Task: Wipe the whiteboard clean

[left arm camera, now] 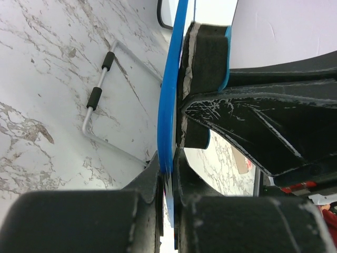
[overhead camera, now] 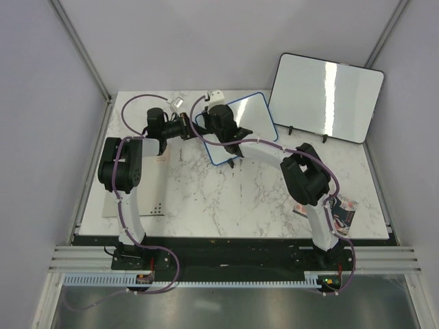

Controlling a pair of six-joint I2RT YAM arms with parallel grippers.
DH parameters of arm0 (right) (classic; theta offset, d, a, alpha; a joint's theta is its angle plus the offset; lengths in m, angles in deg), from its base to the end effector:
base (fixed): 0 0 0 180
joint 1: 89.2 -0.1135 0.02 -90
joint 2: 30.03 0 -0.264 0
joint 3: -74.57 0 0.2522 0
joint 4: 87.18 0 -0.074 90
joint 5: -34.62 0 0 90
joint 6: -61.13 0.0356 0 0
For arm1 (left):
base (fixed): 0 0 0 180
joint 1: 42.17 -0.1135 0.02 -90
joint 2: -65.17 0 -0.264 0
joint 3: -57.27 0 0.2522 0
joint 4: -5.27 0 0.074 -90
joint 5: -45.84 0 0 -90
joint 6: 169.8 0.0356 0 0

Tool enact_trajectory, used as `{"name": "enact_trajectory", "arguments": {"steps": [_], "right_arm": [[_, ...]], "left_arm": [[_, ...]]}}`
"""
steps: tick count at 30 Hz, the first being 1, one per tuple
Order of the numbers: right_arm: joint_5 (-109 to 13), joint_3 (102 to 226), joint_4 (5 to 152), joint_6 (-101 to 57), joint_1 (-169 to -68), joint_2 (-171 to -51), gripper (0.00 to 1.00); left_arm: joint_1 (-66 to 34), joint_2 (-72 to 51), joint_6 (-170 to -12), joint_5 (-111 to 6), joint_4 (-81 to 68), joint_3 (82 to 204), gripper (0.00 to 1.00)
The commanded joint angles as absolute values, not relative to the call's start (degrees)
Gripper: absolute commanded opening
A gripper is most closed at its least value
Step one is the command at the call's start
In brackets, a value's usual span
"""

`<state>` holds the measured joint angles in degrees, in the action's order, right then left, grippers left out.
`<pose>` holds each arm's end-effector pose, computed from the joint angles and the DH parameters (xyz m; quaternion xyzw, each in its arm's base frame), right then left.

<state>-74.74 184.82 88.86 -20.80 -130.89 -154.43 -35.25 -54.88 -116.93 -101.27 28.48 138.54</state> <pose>0.3931 0.3343 0.2362 -0.1363 0.7925 0.1200 0.5822 0.4319 -0.0825 0.1590 0.0968 0.7507 -0.5521 0.3497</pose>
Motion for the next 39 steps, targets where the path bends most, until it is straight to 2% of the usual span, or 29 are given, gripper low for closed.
{"name": "enact_trajectory", "arguments": {"steps": [1, 9, 21, 30, 39], "right_arm": [[-77.0, 176.4, 79.9, -20.3, -128.0, -156.5, 0.00], [-78.9, 171.6, 80.4, -16.1, -123.7, -155.1, 0.00], [-79.7, 178.7, 76.6, -15.4, -118.8, -158.5, 0.00], [-73.2, 172.8, 78.7, -15.7, -120.7, -154.8, 0.00], [-73.2, 174.1, 78.0, -16.0, -126.9, -156.3, 0.00]], "left_arm": [[-29.3, -55.1, -107.2, -109.0, 25.4, 138.1, 0.02], [-29.2, -54.9, -106.8, -108.9, 24.9, 138.1, 0.02], [-29.1, -54.4, -105.2, -108.6, 22.8, 138.3, 0.02], [-28.8, -54.4, -104.9, -108.5, 22.4, 138.5, 0.02], [-28.7, -54.4, -104.6, -108.4, 22.1, 138.5, 0.02]]}}
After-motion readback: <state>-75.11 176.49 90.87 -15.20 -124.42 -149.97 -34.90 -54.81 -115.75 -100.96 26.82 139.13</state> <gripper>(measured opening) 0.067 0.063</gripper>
